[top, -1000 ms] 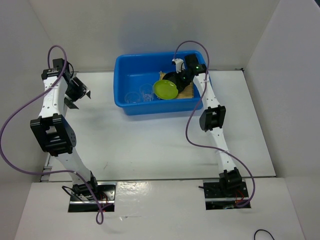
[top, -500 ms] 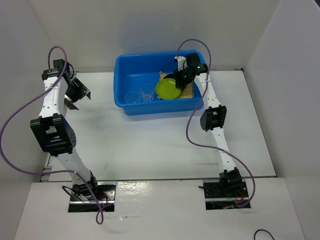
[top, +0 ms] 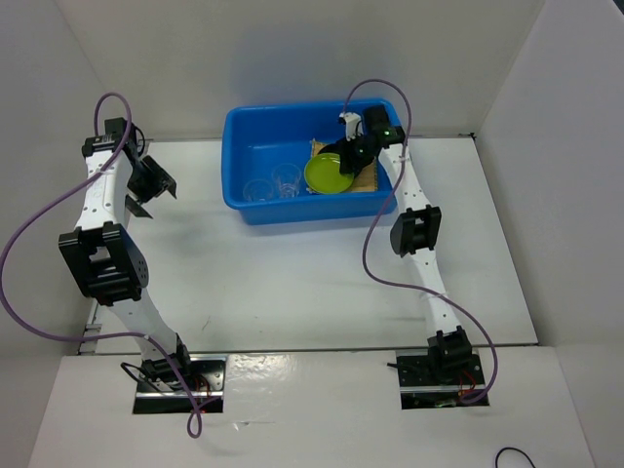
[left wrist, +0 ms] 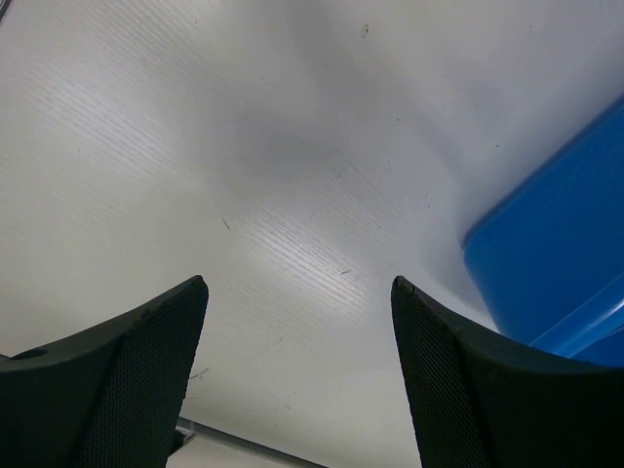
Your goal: Place the mixed dishes into the plastic bin
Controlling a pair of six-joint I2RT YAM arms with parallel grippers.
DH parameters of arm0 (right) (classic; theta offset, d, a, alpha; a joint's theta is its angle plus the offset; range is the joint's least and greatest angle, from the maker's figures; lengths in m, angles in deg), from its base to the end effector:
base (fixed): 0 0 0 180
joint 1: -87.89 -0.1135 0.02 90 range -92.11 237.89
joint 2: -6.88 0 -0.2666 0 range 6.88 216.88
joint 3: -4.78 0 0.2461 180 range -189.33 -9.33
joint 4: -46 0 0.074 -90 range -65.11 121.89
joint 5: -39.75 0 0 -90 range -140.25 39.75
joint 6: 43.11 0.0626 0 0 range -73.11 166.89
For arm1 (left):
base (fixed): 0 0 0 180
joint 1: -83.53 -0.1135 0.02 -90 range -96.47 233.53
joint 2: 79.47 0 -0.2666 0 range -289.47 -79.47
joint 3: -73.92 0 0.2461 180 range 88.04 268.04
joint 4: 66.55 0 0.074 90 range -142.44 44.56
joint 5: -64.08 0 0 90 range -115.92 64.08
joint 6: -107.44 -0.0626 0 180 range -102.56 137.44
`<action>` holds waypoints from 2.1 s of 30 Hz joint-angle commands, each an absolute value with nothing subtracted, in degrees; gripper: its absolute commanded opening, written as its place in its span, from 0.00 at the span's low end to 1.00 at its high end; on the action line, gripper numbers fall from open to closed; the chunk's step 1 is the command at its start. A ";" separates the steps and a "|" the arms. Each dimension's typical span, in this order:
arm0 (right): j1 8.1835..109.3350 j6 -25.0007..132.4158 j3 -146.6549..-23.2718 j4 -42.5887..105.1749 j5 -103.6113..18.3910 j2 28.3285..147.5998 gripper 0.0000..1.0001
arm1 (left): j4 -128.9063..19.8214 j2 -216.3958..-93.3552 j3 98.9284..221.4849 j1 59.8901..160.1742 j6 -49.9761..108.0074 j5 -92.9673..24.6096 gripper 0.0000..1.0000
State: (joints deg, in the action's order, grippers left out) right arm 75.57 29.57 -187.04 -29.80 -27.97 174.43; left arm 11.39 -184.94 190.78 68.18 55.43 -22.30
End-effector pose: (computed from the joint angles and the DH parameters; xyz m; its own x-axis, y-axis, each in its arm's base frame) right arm 0.5682 0.1484 0.1688 -0.6028 -0.4136 -0.6823 -0.6362 0.7653 0.0982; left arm 0.3718 0.1062 0.2938 -0.5197 -0.7797 -0.3493 -0.7718 0.6038 -0.1993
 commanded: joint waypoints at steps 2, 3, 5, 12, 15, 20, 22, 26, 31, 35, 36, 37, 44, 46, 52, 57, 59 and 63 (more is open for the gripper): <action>75.93 30.11 -188.89 -28.23 -24.86 175.98 0.50 | 13.74 -182.30 192.72 67.80 57.16 -21.17 0.83; 75.93 30.63 -188.89 -27.71 -24.85 176.51 0.50 | 14.26 -182.30 193.32 67.80 57.16 -20.65 0.83; 76.54 30.63 -188.89 -27.18 -24.32 176.51 0.50 | 14.97 -182.30 194.03 67.80 57.68 -20.12 0.83; 78.21 32.39 -188.89 -26.12 -23.71 177.13 0.15 | 16.20 -182.30 194.57 67.80 58.83 -20.12 0.83; 78.74 33.01 -188.89 -25.50 -23.18 176.52 0.00 | 16.20 -181.16 193.08 67.80 60.14 -20.12 0.83; 79.27 33.53 -188.89 -24.98 -23.18 174.49 0.00 | 15.68 -179.93 190.70 68.85 61.20 -20.12 0.83; 79.79 33.53 -188.89 -24.98 -23.18 173.18 0.00 | 15.07 -179.41 189.91 68.85 61.21 -20.12 0.83; 79.80 33.53 -188.89 -23.93 -23.18 172.03 0.00 | 14.54 -178.79 188.67 68.85 61.21 -20.12 0.83; 80.33 33.53 -188.89 -23.31 -23.97 171.50 0.00 | 14.01 -177.74 187.01 68.85 61.21 -20.12 0.83; 80.85 34.58 -188.89 -21.37 -27.04 170.98 0.00 | 13.48 -177.73 185.78 68.85 61.73 -20.73 0.83; 80.85 34.59 -188.89 -19.89 -28.18 170.45 0.00 | 13.48 -177.73 185.77 68.85 61.73 -20.73 0.83; 81.38 34.59 -188.89 -19.18 -29.06 170.45 0.00 | 13.48 -177.73 185.77 68.85 61.73 -20.73 0.83; 82.43 35.91 -188.89 -16.01 -32.94 168.87 0.16 | 12.95 -177.73 185.77 68.85 61.73 -20.73 0.83; 82.44 35.91 -188.89 -16.62 -31.46 167.21 0.47 | 12.42 -177.73 185.77 68.85 61.73 -20.73 0.83; 80.94 28.97 -188.89 -27.42 -30.30 160.53 0.99 | 10.59 -177.73 186.29 68.85 61.73 -20.73 0.83; 77.96 25.37 -188.89 -39.20 -31.79 154.64 0.99 | 6.29 -177.12 186.82 68.85 59.98 -20.73 0.83; 77.95 23.95 -187.14 -41.15 -33.88 149.81 0.99 | 4.79 -176.51 187.35 68.85 59.19 -20.12 0.83; 75.94 23.43 -183.44 -40.53 -40.31 142.07 0.99 | -1.28 -173.08 188.05 68.85 55.50 -21.42 0.84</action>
State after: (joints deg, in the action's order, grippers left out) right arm 77.45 25.33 -184.13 -37.69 -34.98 149.20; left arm 4.84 -178.19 186.05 68.72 59.02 -20.70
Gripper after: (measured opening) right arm 0.987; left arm 0.835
